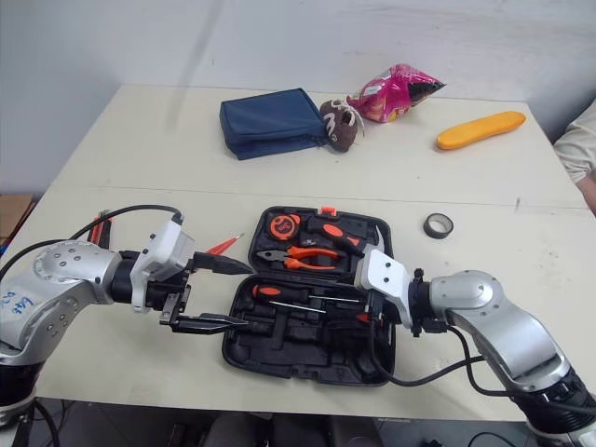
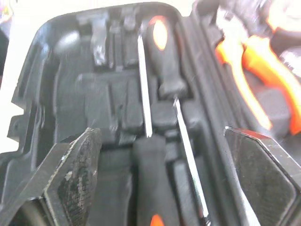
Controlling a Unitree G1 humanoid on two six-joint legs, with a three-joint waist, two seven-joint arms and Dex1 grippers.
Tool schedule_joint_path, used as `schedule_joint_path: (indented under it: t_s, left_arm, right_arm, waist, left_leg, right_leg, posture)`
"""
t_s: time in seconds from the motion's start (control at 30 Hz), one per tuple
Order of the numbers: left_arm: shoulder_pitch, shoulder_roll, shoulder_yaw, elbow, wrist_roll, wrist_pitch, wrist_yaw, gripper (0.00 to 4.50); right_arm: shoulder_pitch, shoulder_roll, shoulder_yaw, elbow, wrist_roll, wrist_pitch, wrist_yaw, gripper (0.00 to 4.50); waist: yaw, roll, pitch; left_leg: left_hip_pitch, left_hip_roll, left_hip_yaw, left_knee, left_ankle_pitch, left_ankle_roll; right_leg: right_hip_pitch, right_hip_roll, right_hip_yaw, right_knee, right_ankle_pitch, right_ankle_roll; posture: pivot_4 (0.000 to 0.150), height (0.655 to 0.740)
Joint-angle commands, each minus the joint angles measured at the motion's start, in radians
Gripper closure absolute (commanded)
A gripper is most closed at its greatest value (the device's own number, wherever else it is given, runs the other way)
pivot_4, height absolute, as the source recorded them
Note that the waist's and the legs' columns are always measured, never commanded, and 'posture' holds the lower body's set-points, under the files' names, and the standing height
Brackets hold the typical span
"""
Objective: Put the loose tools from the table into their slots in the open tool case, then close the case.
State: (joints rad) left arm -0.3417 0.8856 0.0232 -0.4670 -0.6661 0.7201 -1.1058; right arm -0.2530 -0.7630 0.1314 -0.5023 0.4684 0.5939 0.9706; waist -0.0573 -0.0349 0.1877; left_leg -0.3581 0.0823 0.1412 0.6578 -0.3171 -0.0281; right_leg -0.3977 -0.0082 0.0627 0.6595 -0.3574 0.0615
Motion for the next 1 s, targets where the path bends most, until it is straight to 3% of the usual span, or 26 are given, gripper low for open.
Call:
schedule_joint_path:
  t_s: [0.03,0.27,0.8,1.0]
  left_arm:
    - [-0.017,-0.009,-0.002,-0.025,-0.015,-0.009,0.004,0.0]
    - [-0.031,-0.031,-0.018,-0.022,-0.006,-0.016,0.008,0.0]
    - [-0.034,-0.041,-0.041,0.003,0.019,-0.051,0.005,0.0]
    - [0.017,-0.062,0.029,0.014,-0.009,-0.032,0.069,0.0]
  right_arm:
    - [0.051,0.065,-0.017,0.047,0.027,-0.126,0.04,0.91]
    - [0.076,0.094,0.0,0.14,0.002,-0.175,0.068,4.48]
    - [0.07,0.018,0.171,0.237,-0.24,-0.137,0.025,4.48]
    - [0.135,0.058,-0.036,0.054,-0.031,-0.164,0.007,4.48]
  waist:
    - [0.001,0.0,0.0]
    - [0.001,0.0,0.0]
    - [0.001,-0.004,-0.005]
    - [0.004,-0.009,-0.009]
  left_leg:
    - [0.0,0.0,0.0,0.0,0.0,0.0]
    - [0.0,-0.001,0.0,0.003,-0.001,0.001]
    - [0.006,0.0,0.0,0.004,-0.001,0.0]
    - [0.005,0.0,0.0,0.003,-0.002,0.0]
  right_leg:
    - [0.0,0.0,0.0,0.0,0.0,0.0]
    - [0.001,-0.001,0.0,0.001,0.0,0.0]
    - [0.006,0.0,0.0,0.002,0.0,0.0]
    - [0.006,-0.001,0.0,0.001,0.0,-0.001]
  posture:
    - [0.15,0.74]
    - [0.15,0.74]
    - [0.15,0.74]
    - [0.15,0.74]
